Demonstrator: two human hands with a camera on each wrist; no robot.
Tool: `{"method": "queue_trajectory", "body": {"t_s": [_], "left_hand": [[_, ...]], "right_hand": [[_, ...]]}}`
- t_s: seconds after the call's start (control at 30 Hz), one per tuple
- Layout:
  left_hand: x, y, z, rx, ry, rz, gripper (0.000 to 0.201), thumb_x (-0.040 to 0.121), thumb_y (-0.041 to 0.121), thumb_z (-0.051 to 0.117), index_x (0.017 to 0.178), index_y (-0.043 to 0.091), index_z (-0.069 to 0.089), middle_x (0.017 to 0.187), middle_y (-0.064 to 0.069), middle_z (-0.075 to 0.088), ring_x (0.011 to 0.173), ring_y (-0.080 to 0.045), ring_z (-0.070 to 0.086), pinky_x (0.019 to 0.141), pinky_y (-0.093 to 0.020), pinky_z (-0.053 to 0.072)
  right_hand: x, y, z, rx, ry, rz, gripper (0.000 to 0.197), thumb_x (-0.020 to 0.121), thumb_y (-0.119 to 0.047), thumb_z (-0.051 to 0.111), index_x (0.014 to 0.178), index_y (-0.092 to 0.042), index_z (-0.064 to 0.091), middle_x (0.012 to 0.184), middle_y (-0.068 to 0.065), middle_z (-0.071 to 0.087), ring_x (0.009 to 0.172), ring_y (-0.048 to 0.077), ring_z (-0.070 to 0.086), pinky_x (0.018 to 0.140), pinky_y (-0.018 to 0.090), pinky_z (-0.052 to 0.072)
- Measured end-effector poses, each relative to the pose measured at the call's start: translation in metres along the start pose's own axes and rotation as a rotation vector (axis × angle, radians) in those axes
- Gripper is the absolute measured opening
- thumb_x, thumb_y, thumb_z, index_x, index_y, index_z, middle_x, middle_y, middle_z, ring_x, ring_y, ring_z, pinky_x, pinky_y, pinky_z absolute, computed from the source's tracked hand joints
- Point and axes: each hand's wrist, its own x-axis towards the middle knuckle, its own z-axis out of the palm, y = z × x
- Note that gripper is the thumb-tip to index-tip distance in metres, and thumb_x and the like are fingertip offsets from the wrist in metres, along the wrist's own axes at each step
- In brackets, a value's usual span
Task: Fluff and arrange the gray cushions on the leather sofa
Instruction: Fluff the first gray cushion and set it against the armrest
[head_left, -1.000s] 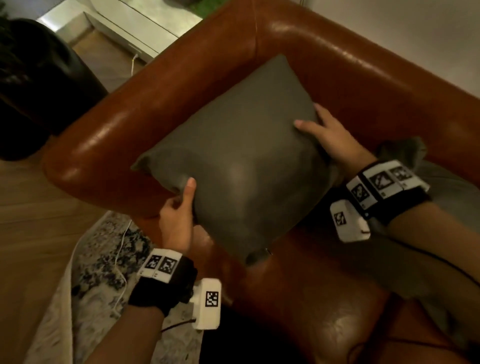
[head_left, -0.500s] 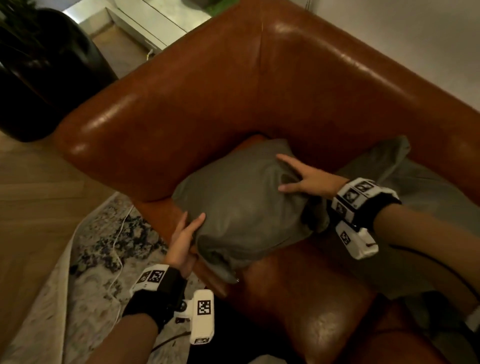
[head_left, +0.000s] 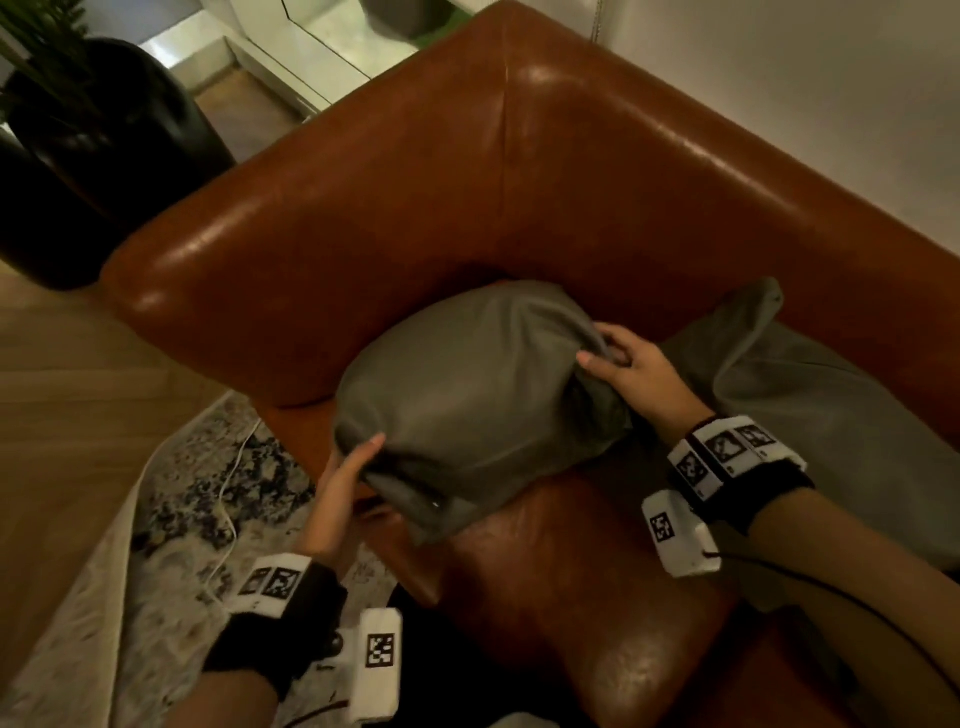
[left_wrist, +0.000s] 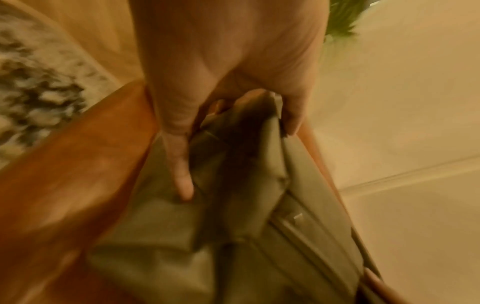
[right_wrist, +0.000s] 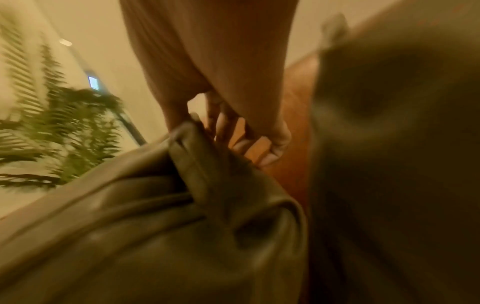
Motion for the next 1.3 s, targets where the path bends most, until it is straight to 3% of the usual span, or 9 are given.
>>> {"method": "queue_trajectory", "body": {"t_s": [0.13, 0.27, 0.4, 0.53, 0.67, 0.83, 0.97, 1.2, 1.3], "left_hand": [[-0.001, 0.041, -0.022, -0.094, 0.0, 0.108, 0.037, 0.094, 0.059, 0.042, 0.108, 0.035, 0.066, 0.118, 0.0, 0.07, 0.113, -0.025, 0.06, 0.097, -0.046, 0.045], [0.019, 0.041, -0.015, 0.125, -0.048, 0.157, 0.078, 0.073, 0.081, 0.048, 0.141, 0.043, 0.044, 0.146, 0.011, 0.049, 0.134, -0.017, 0.046, 0.111, -0.049, 0.034], [0.052, 0.018, -0.013, 0.271, 0.059, 0.205, 0.118, 0.048, 0.076, 0.077, 0.149, 0.035, 0.031, 0.16, 0.0, 0.028, 0.141, -0.021, 0.036, 0.117, -0.048, 0.031], [0.063, 0.011, -0.009, 0.018, 0.062, 0.095, 0.057, 0.081, 0.048, 0.073, 0.13, 0.028, 0.054, 0.135, -0.003, 0.061, 0.119, -0.022, 0.06, 0.108, -0.047, 0.044], [0.059, 0.024, -0.006, 0.022, 0.091, 0.154, 0.052, 0.096, 0.049, 0.046, 0.142, 0.026, 0.043, 0.139, -0.003, 0.056, 0.124, -0.028, 0.056, 0.105, -0.053, 0.045], [0.059, 0.013, -0.006, 0.189, 0.059, 0.286, 0.097, 0.06, 0.071, 0.077, 0.143, 0.041, 0.037, 0.15, 0.009, 0.043, 0.136, -0.015, 0.043, 0.116, -0.043, 0.033], [0.065, 0.008, 0.005, 0.491, 0.153, 0.258, 0.112, 0.066, 0.038, 0.086, 0.153, 0.024, 0.016, 0.158, -0.007, 0.009, 0.145, -0.024, 0.019, 0.107, -0.019, 0.014], [0.05, -0.028, 0.013, 0.478, 0.168, 0.368, 0.115, 0.058, 0.062, 0.08, 0.15, 0.017, 0.028, 0.152, -0.003, 0.019, 0.141, -0.021, 0.029, 0.116, -0.03, 0.027], [0.069, -0.033, 0.013, 0.472, 0.216, 0.354, 0.114, 0.062, 0.042, 0.088, 0.152, 0.013, 0.023, 0.152, -0.008, 0.019, 0.14, -0.024, 0.031, 0.111, -0.021, 0.027]], "right_hand": [[0.023, -0.055, -0.006, 0.126, -0.068, -0.061, 0.046, 0.095, -0.026, 0.059, 0.139, -0.023, 0.046, 0.123, -0.006, 0.059, 0.107, 0.006, 0.058, 0.086, 0.019, 0.05], [0.042, -0.049, 0.013, -0.056, -0.218, -0.008, 0.073, 0.089, -0.024, 0.067, 0.151, -0.025, 0.028, 0.149, 0.0, 0.04, 0.131, 0.017, 0.046, 0.102, 0.032, 0.044], [0.048, -0.026, 0.016, -0.166, 0.08, -0.16, 0.07, 0.083, -0.043, 0.071, 0.144, -0.038, 0.036, 0.158, -0.001, 0.028, 0.143, 0.02, 0.029, 0.114, 0.04, 0.029], [0.044, -0.009, 0.033, 0.206, 0.139, 0.019, 0.062, 0.084, -0.047, 0.068, 0.139, -0.039, 0.04, 0.141, -0.002, 0.048, 0.121, 0.02, 0.051, 0.105, 0.044, 0.043], [0.059, -0.028, 0.051, 0.361, 0.157, -0.072, 0.061, 0.088, -0.038, 0.067, 0.143, -0.035, 0.04, 0.14, -0.003, 0.05, 0.12, 0.017, 0.055, 0.101, 0.038, 0.047], [0.093, -0.046, 0.073, 0.21, -0.023, 0.006, 0.084, 0.083, -0.044, 0.07, 0.151, -0.034, 0.021, 0.139, -0.01, 0.04, 0.125, 0.013, 0.044, 0.093, 0.029, 0.046], [0.109, -0.037, 0.087, 0.202, -0.013, 0.091, 0.117, 0.057, -0.06, 0.083, 0.15, -0.045, 0.013, 0.151, -0.002, 0.035, 0.129, 0.023, 0.045, 0.108, 0.047, 0.04], [0.096, -0.031, 0.072, 0.257, 0.003, -0.039, 0.074, 0.07, -0.043, 0.081, 0.136, -0.04, 0.046, 0.133, -0.009, 0.057, 0.12, 0.014, 0.057, 0.101, 0.04, 0.048], [0.106, -0.025, 0.078, 0.229, -0.013, -0.048, 0.082, 0.069, -0.047, 0.081, 0.141, -0.04, 0.042, 0.139, -0.009, 0.053, 0.125, 0.014, 0.053, 0.104, 0.041, 0.046]]}}
